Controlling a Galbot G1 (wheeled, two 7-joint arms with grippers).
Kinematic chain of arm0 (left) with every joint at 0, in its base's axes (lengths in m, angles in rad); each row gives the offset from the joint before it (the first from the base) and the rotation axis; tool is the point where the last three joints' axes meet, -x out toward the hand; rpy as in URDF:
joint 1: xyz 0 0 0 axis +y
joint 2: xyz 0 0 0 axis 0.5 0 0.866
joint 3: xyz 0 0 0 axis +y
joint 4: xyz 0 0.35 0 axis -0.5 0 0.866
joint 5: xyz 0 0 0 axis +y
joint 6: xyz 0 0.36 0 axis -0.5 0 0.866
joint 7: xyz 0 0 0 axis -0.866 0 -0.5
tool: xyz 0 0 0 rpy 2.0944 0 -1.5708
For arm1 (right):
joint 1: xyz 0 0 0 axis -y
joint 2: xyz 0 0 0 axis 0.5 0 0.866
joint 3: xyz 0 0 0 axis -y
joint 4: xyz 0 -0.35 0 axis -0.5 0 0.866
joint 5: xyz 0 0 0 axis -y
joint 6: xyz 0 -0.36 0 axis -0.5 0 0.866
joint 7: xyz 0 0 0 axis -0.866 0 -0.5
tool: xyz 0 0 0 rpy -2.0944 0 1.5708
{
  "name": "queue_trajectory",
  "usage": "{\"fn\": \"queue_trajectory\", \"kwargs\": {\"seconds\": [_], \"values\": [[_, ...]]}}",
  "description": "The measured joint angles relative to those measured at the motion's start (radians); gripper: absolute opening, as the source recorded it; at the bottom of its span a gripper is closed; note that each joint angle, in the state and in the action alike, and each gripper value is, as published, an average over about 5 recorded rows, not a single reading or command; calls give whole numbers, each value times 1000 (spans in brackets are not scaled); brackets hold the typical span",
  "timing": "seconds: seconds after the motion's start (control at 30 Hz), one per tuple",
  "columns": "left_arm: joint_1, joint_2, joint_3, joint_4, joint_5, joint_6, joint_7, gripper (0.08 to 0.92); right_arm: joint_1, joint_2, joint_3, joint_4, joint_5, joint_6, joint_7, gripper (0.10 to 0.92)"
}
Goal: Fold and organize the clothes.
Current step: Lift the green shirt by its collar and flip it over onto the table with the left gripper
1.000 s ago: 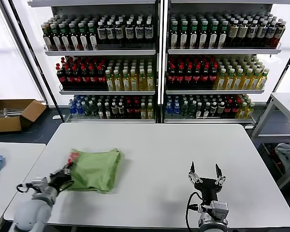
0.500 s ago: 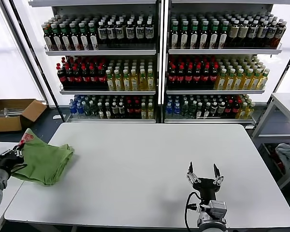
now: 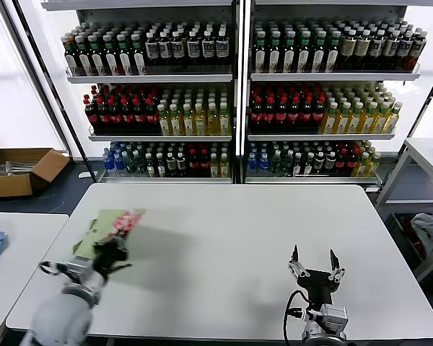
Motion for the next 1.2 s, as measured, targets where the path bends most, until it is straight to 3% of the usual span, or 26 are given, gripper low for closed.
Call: {"fn": "queue_trajectory", "kwargs": {"seconds": [0.33, 0.63, 1.2], "values": [[-3, -199, 285, -45, 106, 29, -31, 113, -25, 22, -4, 9, -32, 5, 3, 823], [-68, -266, 333, 12, 117, 18, -53, 132, -18, 28, -22, 2, -47, -6, 6, 823], [-117, -319, 357, 23, 4, -54, -59, 606, 20, 23, -55, -12, 12, -73, 20, 823]]}}
